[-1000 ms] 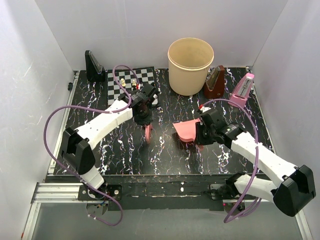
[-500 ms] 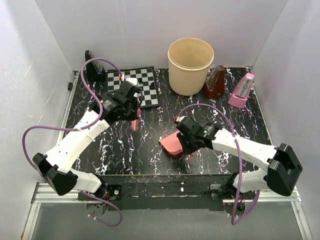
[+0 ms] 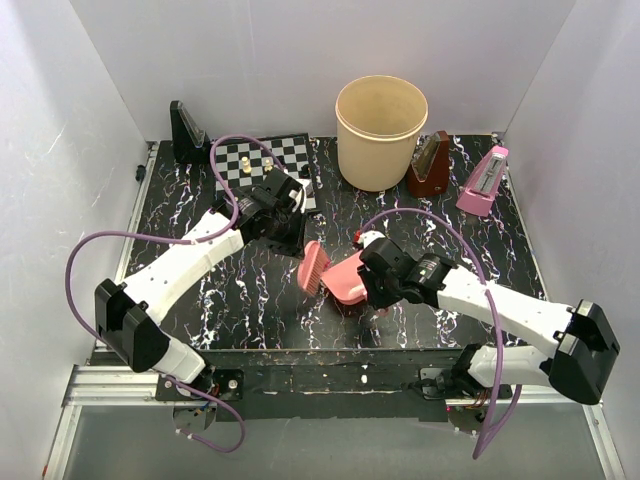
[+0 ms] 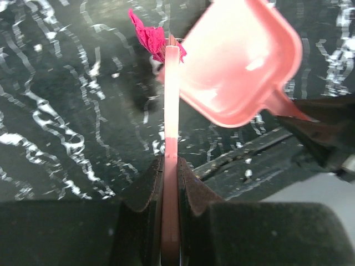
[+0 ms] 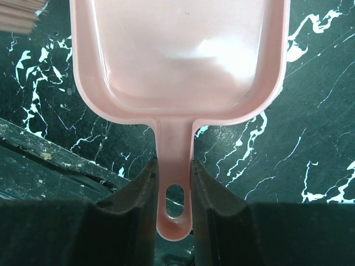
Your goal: Sweep away the paper scraps from the table
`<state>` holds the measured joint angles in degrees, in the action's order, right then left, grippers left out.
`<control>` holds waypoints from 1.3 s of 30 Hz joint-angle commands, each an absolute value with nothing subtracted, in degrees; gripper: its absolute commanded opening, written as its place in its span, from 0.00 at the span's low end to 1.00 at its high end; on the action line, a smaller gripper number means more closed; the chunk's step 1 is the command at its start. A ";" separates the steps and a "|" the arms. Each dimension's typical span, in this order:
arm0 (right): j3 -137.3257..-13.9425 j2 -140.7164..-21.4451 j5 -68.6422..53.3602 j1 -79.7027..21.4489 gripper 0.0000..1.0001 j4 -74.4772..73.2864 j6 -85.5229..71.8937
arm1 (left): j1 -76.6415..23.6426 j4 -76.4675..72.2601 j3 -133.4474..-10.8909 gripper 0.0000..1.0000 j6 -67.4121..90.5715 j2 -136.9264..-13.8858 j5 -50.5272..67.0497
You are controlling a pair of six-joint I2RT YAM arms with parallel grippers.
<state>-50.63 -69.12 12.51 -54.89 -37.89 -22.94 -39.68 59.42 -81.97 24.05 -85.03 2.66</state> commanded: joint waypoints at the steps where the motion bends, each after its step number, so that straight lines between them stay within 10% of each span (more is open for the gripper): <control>1: -49.83 -69.61 11.87 -55.55 0.01 -35.51 -21.53 | -39.46 52.39 -82.70 0.00 24.61 -81.92 14.31; 39: -52.37 -71.71 17.67 -56.42 0.01 -42.97 -24.09 | -37.88 66.89 -80.24 0.00 23.47 -79.19 -6.93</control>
<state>-47.81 -69.38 19.25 -55.27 -39.77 -25.87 -37.98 65.65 -78.35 24.36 -81.80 -0.58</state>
